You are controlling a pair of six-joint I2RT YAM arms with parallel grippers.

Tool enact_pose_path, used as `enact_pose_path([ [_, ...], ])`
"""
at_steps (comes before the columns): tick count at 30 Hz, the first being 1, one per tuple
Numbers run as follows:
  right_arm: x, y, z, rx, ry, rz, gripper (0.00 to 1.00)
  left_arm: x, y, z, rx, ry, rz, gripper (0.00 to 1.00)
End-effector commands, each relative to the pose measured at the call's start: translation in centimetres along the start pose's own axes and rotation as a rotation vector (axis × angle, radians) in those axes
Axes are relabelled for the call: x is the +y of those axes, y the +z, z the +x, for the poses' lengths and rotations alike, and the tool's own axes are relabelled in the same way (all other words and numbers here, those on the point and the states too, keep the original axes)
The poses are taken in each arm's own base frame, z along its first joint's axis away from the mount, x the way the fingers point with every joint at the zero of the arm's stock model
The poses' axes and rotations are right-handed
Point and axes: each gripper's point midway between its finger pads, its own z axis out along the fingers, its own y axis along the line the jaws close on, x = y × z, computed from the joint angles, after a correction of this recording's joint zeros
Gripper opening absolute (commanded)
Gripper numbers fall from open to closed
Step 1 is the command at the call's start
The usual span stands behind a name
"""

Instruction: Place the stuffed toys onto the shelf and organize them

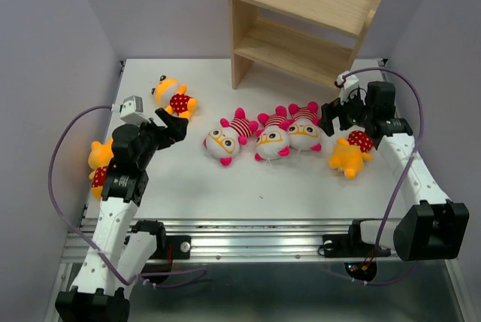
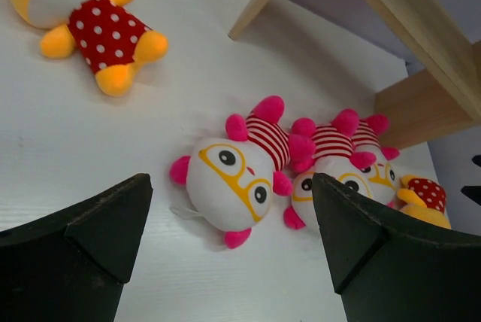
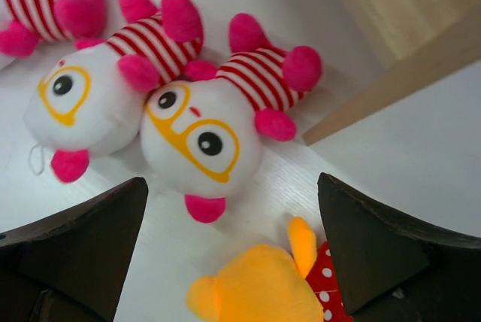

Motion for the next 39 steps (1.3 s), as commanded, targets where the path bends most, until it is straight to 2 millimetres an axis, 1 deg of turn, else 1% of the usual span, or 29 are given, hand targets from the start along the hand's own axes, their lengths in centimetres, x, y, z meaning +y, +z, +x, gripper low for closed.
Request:
enact_pose_path([
  [1,4.2,-0.1,1.4,0.018,-0.060,-0.254,1.00,-2.8,0.9,2.8,0.124,-0.113,0.126,0.97],
  [2,5.0,-0.1,1.3,0.008,-0.061,-0.308,1.00,-3.3,1.2,3.7,0.162,-0.128,0.134,0.96],
  [4,6.1,-0.3,1.3,-0.003,-0.059,-0.371,1.00,-3.9,1.8,4.8,0.199,-0.178,0.126,0.94],
  [5,6.9,-0.5,1.3,-0.023,-0.064,-0.420,1.00,-4.8,1.8,5.6,0.226,-0.190,0.140,0.93],
  [8,7.8,-0.6,1.3,-0.040,-0.066,-0.477,1.00,-5.6,2.9,7.3,0.260,-0.260,0.119,0.92],
  [10,8.0,-0.6,1.9,-0.021,-0.059,-0.494,1.00,-6.2,3.4,8.7,0.287,-0.274,0.102,0.91],
  [11,8.1,-0.6,2.2,-0.010,-0.061,-0.499,1.00,-5.5,4.2,9.5,0.292,-0.289,0.044,0.91],
  [12,8.1,-0.6,2.3,-0.006,-0.060,-0.500,1.00,-5.3,4.5,10.1,0.301,-0.297,0.020,0.91],
  [13,8.2,-0.6,2.6,-0.001,-0.062,-0.503,1.00,-4.8,5.0,11.3,0.326,-0.302,-0.017,0.90],
  [15,8.3,-0.7,2.7,-0.002,-0.063,-0.510,1.00,-4.0,5.7,12.4,0.339,-0.319,-0.071,0.90],
  [16,8.4,-0.7,2.8,-0.003,-0.063,-0.513,1.00,-3.2,6.3,12.4,0.314,-0.313,-0.118,0.90],
  [17,8.5,-0.8,2.7,-0.007,-0.065,-0.513,1.00,-2.3,7.0,13.6,0.339,-0.309,-0.164,0.90],
  [18,8.6,-0.9,2.7,-0.008,-0.066,-0.517,1.00,-1.9,7.4,13.8,0.340,-0.307,-0.187,0.90],
  [19,8.6,-1.0,2.7,-0.013,-0.080,-0.517,1.00,-1.4,8.4,14.2,0.338,-0.299,-0.218,0.90],
  [21,8.5,-1.1,2.7,-0.014,-0.090,-0.510,1.00,-1.6,9.5,14.2,0.336,-0.289,-0.228,0.89],
  [22,8.5,-1.1,2.7,-0.013,-0.094,-0.506,1.00,-1.6,9.9,14.4,0.342,-0.287,-0.229,0.87],
  [23,8.4,-1.1,2.8,-0.011,-0.096,-0.504,1.00,-1.1,10.5,15.5,0.370,-0.281,-0.256,0.84],
  [24,8.5,-1.1,2.9,-0.012,-0.099,-0.505,1.00,-1.2,10.8,15.8,0.385,-0.278,-0.258,0.81],
  [25,8.6,-1.1,3.0,-0.012,-0.097,-0.509,1.00,-0.6,11.1,16.9,0.413,-0.271,-0.278,0.80],
  [28,8.6,-1.2,3.1,-0.012,-0.099,-0.507,1.00,0.2,11.0,18.7,0.439,-0.280,-0.304,0.68],
  [29,8.6,-1.2,3.1,-0.012,-0.102,-0.502,1.00,0.4,10.9,19.0,0.435,-0.287,-0.308,0.63],
  [30,8.6,-1.3,3.0,-0.014,-0.104,-0.502,1.00,0.6,10.9,19.2,0.429,-0.293,-0.308,0.55],
  [32,8.7,-1.2,3.3,-0.011,-0.102,-0.508,1.00,1.0,10.7,19.3,0.403,-0.310,-0.301,0.44],
  [33,8.8,-1.2,3.4,-0.010,-0.096,-0.519,1.00,1.2,10.7,19.3,0.386,-0.311,-0.296,0.34],
  [34,8.9,-1.1,3.4,-0.010,-0.093,-0.524,1.00,1.5,10.5,19.5,0.389,-0.306,-0.306,0.28],
  [35,9.0,-1.1,3.4,-0.014,-0.096,-0.531,1.00,1.1,10.6,18.9,0.365,-0.303,-0.276,0.23],
  [36,8.9,-1.1,3.3,-0.014,-0.094,-0.532,1.00,0.9,10.5,18.9,0.362,-0.299,-0.256,0.13],
  [37,9.0,-1.0,3.2,-0.017,-0.093,-0.536,1.00,0.7,10.3,18.5,0.349,-0.296,-0.235,0.08],
  [39,9.0,-1.0,3.0,-0.020,-0.092,-0.540,1.00,-0.3,10.3,17.5,0.320,-0.286,-0.173,0.00],
])
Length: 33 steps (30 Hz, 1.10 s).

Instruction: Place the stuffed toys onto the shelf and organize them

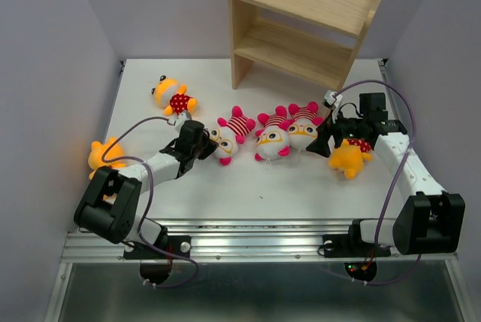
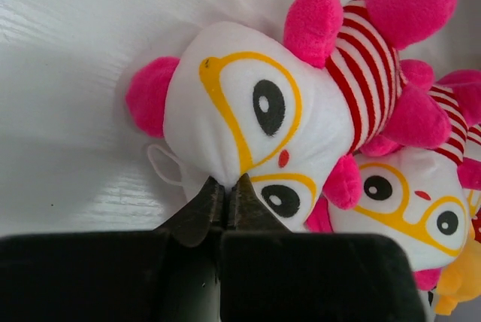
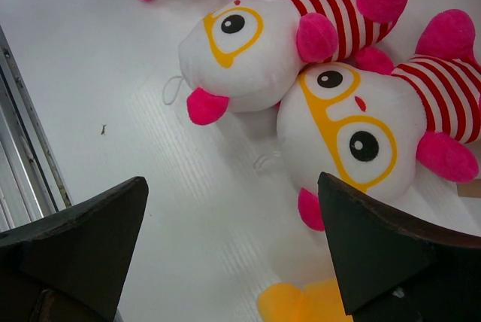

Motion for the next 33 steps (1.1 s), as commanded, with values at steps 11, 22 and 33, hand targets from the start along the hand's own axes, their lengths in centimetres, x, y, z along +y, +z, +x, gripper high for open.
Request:
enact_pose_path([
  [11,0.4,-0.2,-1.3,-0.040,-0.040,-0.025,1.00,-10.1,-8.0,-6.8,-0.208,0.101,0.365,0.00],
  [22,0.2,-0.4,-1.7,-0.042,-0.049,-0.011,1.00,-20.1,-10.3,-13.1,-0.312,0.129,0.521,0.00],
  [33,0.1,-0.6,-1.7,-0.037,-0.053,0.008,1.00,-27.5,-4.3,-16.4,-0.302,0.156,0.547,0.00],
])
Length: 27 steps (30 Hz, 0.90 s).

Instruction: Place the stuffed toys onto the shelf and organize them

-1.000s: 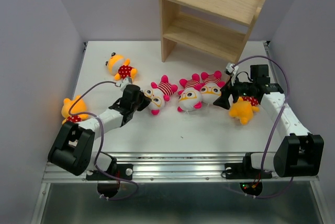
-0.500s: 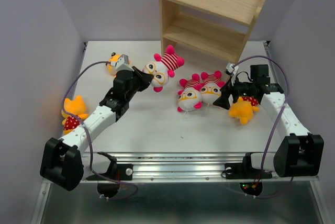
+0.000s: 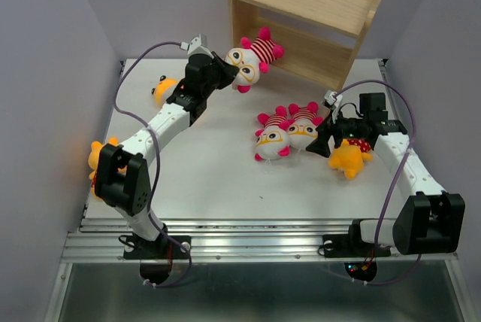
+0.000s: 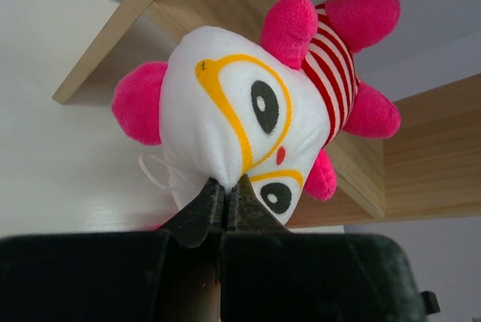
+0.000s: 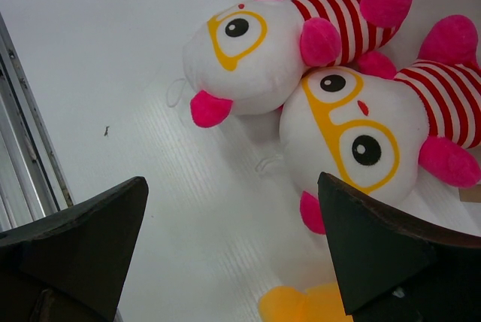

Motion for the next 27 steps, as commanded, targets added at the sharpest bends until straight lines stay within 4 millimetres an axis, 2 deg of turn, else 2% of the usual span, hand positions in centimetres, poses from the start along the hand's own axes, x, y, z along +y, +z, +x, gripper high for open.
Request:
enact_pose_path([
  [1,-0.2,-0.6,-1.5,-0.026,-0.049,0.023,1.00,-4.0,1.7,-3.2,-0.062,0.014,0.094,0.00],
  [7,-0.2,-0.7,-1.4,-0.022,-0.044,0.029,1.00,-5.3,5.9,-4.3,-0.082,-0.015,0.105,0.00],
  [11,-0.2,-0.6,-1.2,-0.019,-0.039,0.030,1.00,-5.8,7.8,-4.7,-0.092,-0.046,0.108,0.00],
  [16,-0.1,-0.6,-1.1,-0.018,-0.033,0.030,1.00,-5.4,10.0,-5.5,-0.128,-0.099,0.071,0.00],
  [21,0.0,-0.7,-1.2,-0.020,-0.035,0.034,1.00,-5.1,10.8,-5.8,-0.147,-0.131,0.048,0.00],
  [27,0.2,-0.8,-1.0,-0.020,-0.033,0.035,1.00,-3.8,10.2,-6.3,-0.183,-0.166,-0.016,0.04],
])
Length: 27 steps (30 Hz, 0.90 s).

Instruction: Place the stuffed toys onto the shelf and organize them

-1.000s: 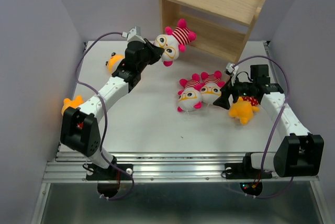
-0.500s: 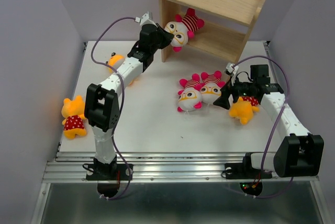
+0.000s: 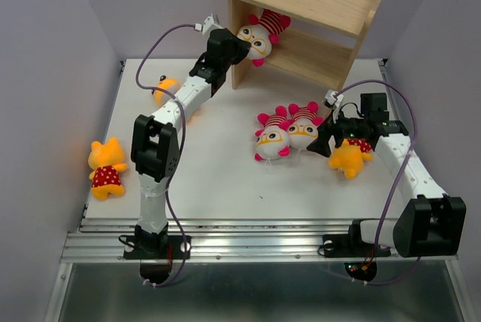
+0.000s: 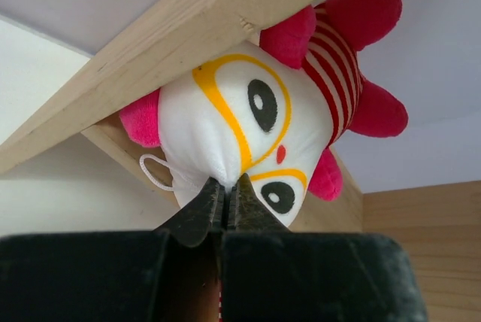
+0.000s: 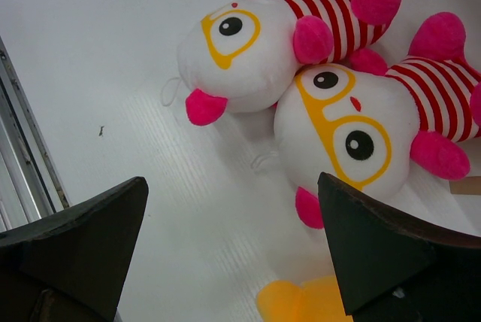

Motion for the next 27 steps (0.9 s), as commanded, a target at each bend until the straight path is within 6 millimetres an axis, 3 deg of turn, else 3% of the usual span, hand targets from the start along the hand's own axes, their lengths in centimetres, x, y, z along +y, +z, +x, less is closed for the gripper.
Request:
enact_pose_path([
  [1,0.4,-0.6,-0.9,-0.027,-0.027,0.009,1.00,-2.6,-1.4,-3.9,-0.121,-0.052,0.023,0.06],
  [6,0.4,-0.6,-1.1,-0.031,-0.031,0.008,1.00,-2.3,-1.4,-3.6,-0.113,-0.071,0.020,0.15],
  [9,0.4,-0.7,-1.4,-0.035,-0.040,0.009,1.00,-2.1,-1.3,-3.2,-0.099,-0.086,0.020,0.29],
  [14,0.5,-0.8,-1.6,-0.040,-0.045,0.009,1.00,-2.4,-1.7,-3.0,-0.087,-0.095,0.033,0.43],
  [24,0.6,-1.1,-2.0,-0.048,-0.054,0.014,1.00,-4.9,-4.1,-4.0,-0.093,-0.069,0.137,0.65],
  [27,0.7,-1.1,-2.0,-0.046,-0.058,0.016,1.00,-5.8,-5.4,-4.1,-0.091,-0.046,0.193,0.76],
])
